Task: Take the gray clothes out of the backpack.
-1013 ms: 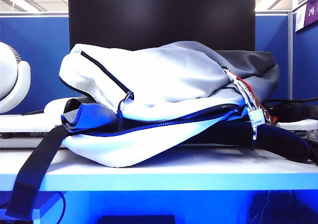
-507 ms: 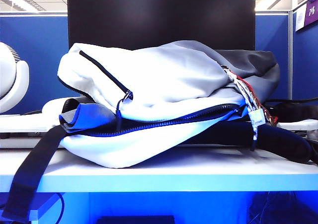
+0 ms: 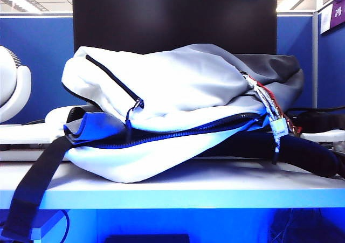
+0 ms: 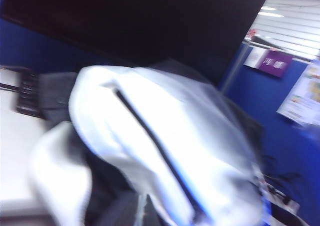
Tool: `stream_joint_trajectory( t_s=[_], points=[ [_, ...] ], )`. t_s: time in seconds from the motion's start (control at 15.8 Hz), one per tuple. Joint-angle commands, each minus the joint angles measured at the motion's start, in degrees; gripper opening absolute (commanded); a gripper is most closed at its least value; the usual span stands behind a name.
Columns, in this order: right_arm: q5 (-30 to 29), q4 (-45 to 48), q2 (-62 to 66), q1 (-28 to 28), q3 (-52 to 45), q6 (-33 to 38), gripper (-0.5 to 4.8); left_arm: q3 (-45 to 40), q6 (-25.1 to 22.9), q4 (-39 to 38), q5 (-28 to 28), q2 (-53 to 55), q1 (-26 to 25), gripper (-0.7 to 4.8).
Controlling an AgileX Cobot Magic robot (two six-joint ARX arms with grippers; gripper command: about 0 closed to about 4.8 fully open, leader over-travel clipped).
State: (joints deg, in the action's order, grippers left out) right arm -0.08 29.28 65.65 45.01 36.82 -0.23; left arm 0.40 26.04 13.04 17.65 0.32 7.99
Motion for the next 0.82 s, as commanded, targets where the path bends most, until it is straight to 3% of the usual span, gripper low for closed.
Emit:
stream_joint_trajectory(
  t_s=[0.06,0.38,0.51,0.7,0.82],
  points=[
    [6.9,0.2,14.5,1.6,8.4,-7.3,4.79,0.0,-1.4,0.4,-2.0,-0.1,0.1,-0.05],
    [6.2,-2.0,26.8,4.2,15.7,-7.4,4.79,0.0,-2.0,-2.2,-0.7,-0.1,0.0,-0.05],
    [7.2,-1.9,29.0,6.4,15.8,-11.5,4.79,0.0,-2.0,-2.2,-0.3,-0.1,0.1,-0.05],
    [14.1,-1.0,33.6,6.9,16.3,-12.7,4.79,0.0,-2.0,-2.1,-0.2,-0.1,0.1,-0.05],
    [22.2,1.8,35.9,6.1,16.3,-12.8,4.60,0.0,-2.0,-2.1,0.6,-0.1,0.1,-0.05]
  ],
)
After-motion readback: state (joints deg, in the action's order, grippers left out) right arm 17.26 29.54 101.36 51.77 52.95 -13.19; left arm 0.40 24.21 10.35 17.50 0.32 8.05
